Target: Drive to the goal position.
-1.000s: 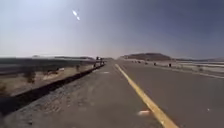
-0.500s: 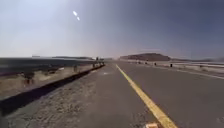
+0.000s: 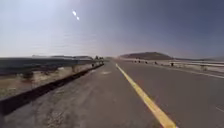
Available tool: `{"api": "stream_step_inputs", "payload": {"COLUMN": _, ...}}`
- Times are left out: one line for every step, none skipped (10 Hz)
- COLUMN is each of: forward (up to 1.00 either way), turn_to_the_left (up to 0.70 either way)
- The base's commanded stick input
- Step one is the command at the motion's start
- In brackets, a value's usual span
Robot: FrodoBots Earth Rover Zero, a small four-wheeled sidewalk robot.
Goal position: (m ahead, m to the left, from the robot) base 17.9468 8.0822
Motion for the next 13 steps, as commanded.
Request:
{"api": "stream_step_inputs", "payload": {"forward": 0.5, "turn_to_the_left": 0.0}}
{"api": "stream_step_inputs", "payload": {"forward": 0.5, "turn_to_the_left": 0.0}}
{"api": "stream_step_inputs", "payload": {"forward": 0.5, "turn_to_the_left": 0.0}}
{"api": "stream_step_inputs", "payload": {"forward": 0.5, "turn_to_the_left": 0.0}}
{"api": "stream_step_inputs", "payload": {"forward": 0.5, "turn_to_the_left": 0.0}}
{"api": "stream_step_inputs", "payload": {"forward": 0.5, "turn_to_the_left": 0.0}}
{"api": "stream_step_inputs", "payload": {"forward": 0.5, "turn_to_the_left": 0.0}}
{"api": "stream_step_inputs", "payload": {"forward": 0.5, "turn_to_the_left": 0.0}}
{"api": "stream_step_inputs", "payload": {"forward": 0.5, "turn_to_the_left": 0.0}}
{"api": "stream_step_inputs", "payload": {"forward": 0.5, "turn_to_the_left": 0.0}}
{"api": "stream_step_inputs", "payload": {"forward": 0.5, "turn_to_the_left": 0.0}}
{"api": "stream_step_inputs", "payload": {"forward": 0.5, "turn_to_the_left": 0.0}}
{"api": "stream_step_inputs", "payload": {"forward": 0.5, "turn_to_the_left": 0.0}}
